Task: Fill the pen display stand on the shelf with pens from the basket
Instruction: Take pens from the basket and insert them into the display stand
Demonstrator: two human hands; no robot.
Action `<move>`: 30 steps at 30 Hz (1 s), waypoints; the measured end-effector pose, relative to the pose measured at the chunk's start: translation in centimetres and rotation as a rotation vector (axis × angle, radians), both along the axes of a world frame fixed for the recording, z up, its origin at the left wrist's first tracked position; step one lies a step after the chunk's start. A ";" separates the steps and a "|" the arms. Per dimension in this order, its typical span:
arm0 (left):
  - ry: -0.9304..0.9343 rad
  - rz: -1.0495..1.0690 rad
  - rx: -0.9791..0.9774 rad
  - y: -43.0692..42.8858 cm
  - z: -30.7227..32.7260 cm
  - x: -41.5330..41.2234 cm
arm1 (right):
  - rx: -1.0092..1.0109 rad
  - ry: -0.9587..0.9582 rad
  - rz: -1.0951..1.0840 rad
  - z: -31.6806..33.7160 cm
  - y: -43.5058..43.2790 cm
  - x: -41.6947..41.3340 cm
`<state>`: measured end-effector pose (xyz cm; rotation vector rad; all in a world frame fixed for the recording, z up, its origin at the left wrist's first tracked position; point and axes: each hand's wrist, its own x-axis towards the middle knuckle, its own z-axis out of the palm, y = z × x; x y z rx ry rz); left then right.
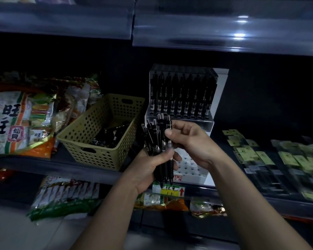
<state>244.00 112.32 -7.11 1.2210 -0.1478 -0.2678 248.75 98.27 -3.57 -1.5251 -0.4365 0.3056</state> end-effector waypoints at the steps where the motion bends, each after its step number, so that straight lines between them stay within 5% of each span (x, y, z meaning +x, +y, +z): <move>1: 0.006 -0.003 -0.003 -0.1 -0.1 0.1 | 0.006 -0.009 0.018 0.0 -0.2 0.1; 30: -0.042 0.111 0.146 -0.6 0.7 0.3 | -0.140 -0.005 0.030 0.5 -1.7 1.0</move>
